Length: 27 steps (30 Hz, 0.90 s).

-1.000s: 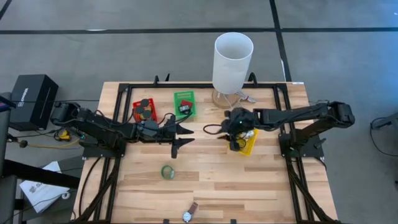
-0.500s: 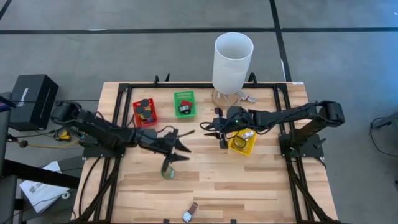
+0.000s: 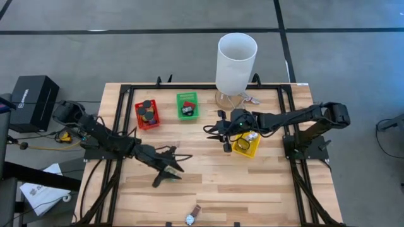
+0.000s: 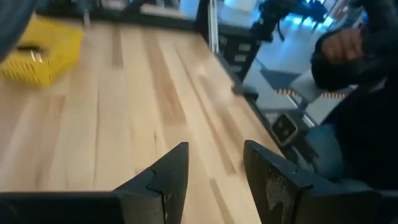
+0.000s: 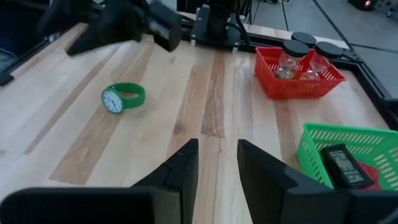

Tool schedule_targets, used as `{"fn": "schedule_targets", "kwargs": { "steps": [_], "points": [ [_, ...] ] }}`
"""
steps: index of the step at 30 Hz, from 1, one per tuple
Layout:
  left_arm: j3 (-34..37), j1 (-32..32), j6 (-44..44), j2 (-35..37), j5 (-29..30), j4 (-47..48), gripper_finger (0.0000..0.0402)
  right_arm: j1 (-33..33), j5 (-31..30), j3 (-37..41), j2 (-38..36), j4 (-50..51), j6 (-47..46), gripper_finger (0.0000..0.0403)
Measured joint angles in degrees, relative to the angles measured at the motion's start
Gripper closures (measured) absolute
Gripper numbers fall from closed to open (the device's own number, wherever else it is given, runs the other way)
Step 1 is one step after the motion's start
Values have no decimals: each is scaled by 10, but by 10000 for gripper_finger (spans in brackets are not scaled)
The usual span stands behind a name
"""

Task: Pick & Place Office items
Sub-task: Put the green wrist watch into the yellow bin

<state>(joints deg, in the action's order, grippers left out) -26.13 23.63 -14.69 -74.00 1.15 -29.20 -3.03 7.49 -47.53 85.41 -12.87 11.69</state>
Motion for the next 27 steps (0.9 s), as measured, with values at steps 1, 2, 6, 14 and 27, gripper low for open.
{"fn": "schedule_targets", "kwargs": {
  "steps": [1,2,6,14,27],
  "points": [
    [0,5,-8,0,3,13,253,0,0,0,0,0,-6,301],
    [0,10,-19,0,8,29,253,0,0,0,0,0,-13,301],
    [0,25,-85,0,21,90,253,0,0,0,0,0,-16,301],
    [-23,38,-89,2,23,135,253,0,0,0,0,0,-16,301],
    [-132,43,-158,10,22,448,253,0,1,0,0,6,-18,301]
  ]
}}
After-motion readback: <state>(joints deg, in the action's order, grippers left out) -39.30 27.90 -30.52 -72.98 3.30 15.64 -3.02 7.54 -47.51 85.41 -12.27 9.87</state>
